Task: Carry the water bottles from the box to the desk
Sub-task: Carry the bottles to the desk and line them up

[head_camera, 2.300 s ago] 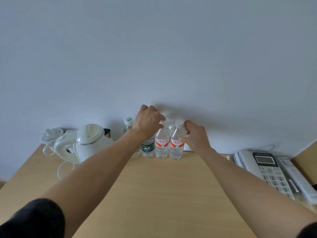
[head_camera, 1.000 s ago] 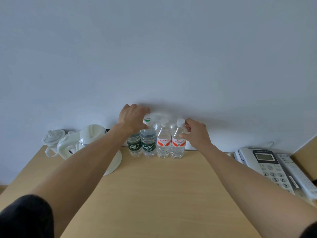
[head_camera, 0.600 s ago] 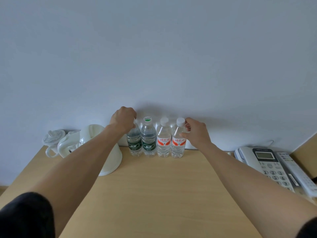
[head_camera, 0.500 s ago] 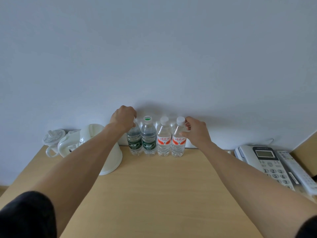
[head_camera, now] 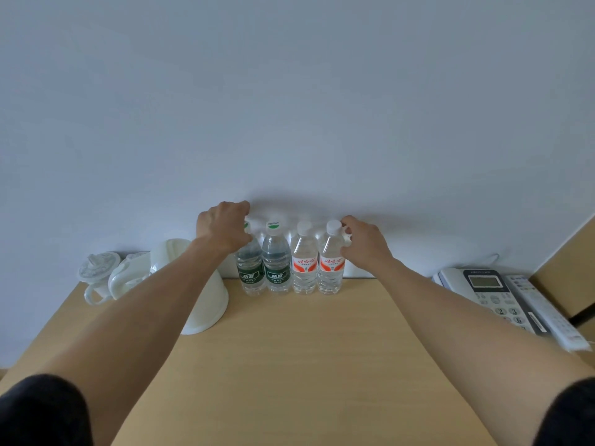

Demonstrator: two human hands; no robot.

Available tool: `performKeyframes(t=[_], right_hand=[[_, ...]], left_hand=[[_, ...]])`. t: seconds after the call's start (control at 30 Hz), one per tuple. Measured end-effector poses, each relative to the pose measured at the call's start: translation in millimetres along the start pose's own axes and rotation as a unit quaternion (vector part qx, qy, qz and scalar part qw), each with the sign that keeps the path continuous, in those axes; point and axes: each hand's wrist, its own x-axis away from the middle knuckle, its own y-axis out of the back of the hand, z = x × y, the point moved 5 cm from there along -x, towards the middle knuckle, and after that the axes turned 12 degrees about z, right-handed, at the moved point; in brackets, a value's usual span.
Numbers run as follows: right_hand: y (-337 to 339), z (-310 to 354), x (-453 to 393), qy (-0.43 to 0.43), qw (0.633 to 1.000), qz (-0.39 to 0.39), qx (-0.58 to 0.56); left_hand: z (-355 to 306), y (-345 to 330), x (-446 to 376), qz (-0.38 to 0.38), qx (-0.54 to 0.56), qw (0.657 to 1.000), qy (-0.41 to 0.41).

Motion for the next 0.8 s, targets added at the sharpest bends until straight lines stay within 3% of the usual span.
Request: performKeyframes(t=[0.17,0.33,0.8], right_hand=[[19.9,4.6,7.9,-0.031,0.999,-0.032,0.03],[45.4,4.8,26.2,-0.059,0.993,-0.065,0.074],[111.1,-59.0,147.0,-0.203,0.962,-0.11,0.146]], left_hand=[[-26.4,36.7,11.8,-0.088,0.025,0.994,-0.054],[-71.6,61.7,16.7,-0.114,0.023,0.986,-0.119],[-238.6,36.6,60.2,-0.031,-0.026,0.962,-0.271]])
